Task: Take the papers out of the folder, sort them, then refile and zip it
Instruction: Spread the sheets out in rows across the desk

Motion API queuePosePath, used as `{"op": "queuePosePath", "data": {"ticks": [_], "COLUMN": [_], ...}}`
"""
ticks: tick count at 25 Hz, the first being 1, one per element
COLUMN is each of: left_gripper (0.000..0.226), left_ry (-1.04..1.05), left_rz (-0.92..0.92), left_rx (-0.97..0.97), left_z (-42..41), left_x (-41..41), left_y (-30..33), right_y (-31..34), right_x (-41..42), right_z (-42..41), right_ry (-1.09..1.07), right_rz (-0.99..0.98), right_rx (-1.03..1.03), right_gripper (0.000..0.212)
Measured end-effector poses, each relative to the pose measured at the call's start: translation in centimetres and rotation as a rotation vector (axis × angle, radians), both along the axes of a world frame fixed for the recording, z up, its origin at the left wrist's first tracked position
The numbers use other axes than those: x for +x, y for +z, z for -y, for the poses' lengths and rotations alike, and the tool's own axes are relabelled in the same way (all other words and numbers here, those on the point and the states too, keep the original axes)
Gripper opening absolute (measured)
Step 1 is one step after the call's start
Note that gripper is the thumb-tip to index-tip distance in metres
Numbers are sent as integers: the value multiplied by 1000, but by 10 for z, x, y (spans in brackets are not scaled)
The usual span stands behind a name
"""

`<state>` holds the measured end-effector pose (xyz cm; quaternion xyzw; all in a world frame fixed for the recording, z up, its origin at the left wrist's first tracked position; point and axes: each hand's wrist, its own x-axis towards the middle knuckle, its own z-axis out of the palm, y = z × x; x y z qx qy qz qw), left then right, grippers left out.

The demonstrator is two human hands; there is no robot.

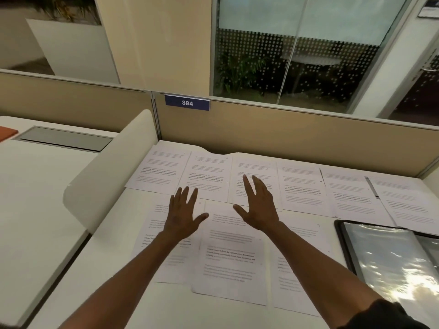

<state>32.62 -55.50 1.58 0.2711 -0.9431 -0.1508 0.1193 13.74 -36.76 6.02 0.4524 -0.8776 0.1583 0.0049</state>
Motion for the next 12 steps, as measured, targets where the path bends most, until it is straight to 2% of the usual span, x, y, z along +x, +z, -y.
{"op": "queuePosePath", "data": {"ticks": [6,12], "left_gripper": [113,91], "left_ry": [103,212], "left_rz": [31,87], "left_rx": [-34,14], "left_z": [75,132], "left_x": [11,19], "left_y": [16,6], "right_y": [19,5], "right_x": [24,38], "right_z": [75,130], "right_ry": [63,122], "right_rz": [-30,7], "right_rx": [12,103], "right_gripper": [99,99]}}
